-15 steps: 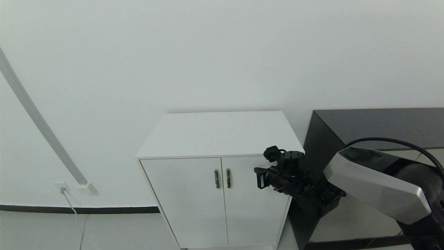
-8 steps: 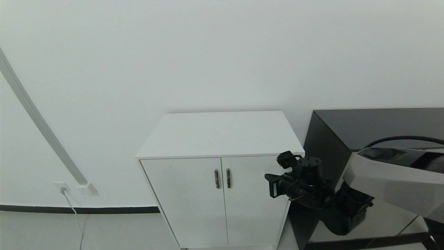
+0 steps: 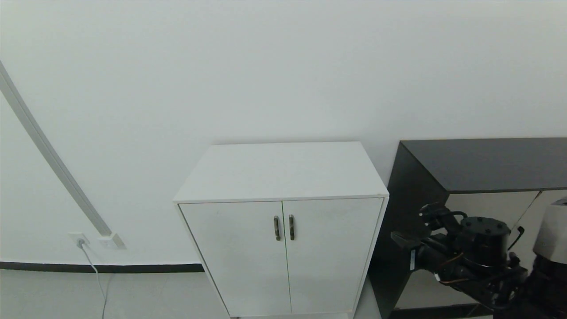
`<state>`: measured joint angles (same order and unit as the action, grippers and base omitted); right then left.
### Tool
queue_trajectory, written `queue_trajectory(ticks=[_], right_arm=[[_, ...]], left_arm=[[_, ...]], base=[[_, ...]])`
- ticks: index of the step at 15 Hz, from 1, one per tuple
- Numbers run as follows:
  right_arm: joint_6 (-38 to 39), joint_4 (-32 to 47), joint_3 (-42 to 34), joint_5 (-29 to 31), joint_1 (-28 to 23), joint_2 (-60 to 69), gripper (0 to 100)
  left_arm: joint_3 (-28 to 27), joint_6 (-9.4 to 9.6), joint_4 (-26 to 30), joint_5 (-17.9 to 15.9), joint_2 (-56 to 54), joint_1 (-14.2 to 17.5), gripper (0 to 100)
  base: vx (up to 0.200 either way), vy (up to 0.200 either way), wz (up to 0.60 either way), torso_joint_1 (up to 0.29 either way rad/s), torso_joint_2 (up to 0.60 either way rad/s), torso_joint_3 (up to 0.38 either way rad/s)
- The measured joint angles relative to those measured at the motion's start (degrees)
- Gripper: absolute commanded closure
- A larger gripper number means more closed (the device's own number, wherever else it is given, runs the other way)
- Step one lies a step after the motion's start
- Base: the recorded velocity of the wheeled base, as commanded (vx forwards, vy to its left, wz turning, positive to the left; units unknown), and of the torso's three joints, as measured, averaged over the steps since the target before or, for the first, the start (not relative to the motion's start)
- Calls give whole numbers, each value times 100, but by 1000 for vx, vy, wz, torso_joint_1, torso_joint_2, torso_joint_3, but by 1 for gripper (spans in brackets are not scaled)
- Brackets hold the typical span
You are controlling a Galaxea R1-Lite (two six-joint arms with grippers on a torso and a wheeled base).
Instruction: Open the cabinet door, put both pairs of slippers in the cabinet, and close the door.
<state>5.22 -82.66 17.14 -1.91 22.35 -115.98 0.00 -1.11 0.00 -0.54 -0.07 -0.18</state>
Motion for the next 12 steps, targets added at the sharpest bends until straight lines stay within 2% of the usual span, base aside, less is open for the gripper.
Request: queue_trajectory(ticks=[3,6,8,12], right_arm=[[-55,-54,-807,20,-525,752,100],[-288,17,-1480,48,-1314,1486,100],[-383,373,-1651,143,-1808,2036,100],[-468,1668,-1707,167,-2230,3324,100]], left_arm=[[0,0,0,0,0,0,100],[0,0,0,0,0,0,100],[0,0,-2,-1,0,0,100],[0,-1,0,-9,0,0,100]], base=[[0,0,0,0,0,0],[0,0,0,0,0,0],[0,0,0,0,0,0],[0,0,0,0,0,0]])
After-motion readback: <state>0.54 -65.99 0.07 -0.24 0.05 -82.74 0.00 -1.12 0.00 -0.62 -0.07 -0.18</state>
